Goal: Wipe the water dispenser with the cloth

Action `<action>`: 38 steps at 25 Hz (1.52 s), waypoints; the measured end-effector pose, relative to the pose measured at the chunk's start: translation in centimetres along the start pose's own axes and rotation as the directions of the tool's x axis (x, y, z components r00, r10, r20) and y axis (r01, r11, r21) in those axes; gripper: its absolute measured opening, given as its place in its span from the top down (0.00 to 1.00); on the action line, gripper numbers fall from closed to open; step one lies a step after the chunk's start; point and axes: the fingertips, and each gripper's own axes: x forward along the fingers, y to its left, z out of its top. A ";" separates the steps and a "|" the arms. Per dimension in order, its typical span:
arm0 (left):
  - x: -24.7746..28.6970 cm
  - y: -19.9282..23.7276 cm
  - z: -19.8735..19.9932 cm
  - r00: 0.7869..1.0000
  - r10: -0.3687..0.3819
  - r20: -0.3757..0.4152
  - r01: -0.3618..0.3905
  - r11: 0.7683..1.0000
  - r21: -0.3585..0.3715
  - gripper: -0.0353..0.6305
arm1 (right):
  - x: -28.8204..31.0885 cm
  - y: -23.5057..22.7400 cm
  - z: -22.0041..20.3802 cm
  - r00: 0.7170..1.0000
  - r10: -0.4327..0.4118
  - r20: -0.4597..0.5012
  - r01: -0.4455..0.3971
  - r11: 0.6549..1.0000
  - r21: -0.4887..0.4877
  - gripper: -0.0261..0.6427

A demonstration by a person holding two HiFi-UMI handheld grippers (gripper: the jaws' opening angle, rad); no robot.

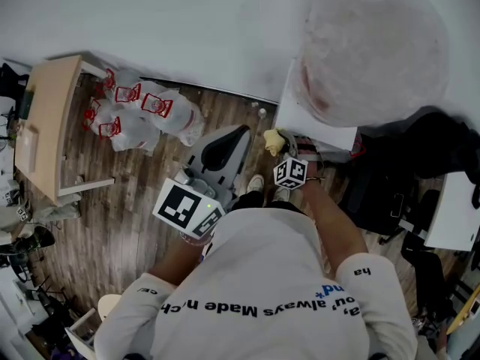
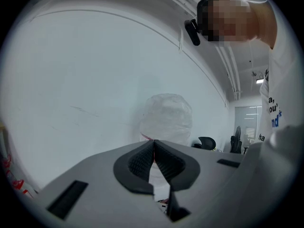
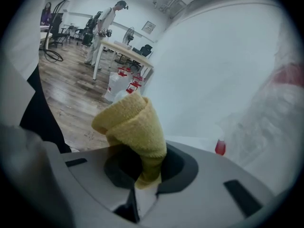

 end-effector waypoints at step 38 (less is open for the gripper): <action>4.6 -5.2 -0.8 0.991 -0.128 -0.023 0.129 0.992 0.010 0.92 | -6.0 -1.8 -10.1 0.986 -0.097 -0.133 0.112 0.988 0.108 0.87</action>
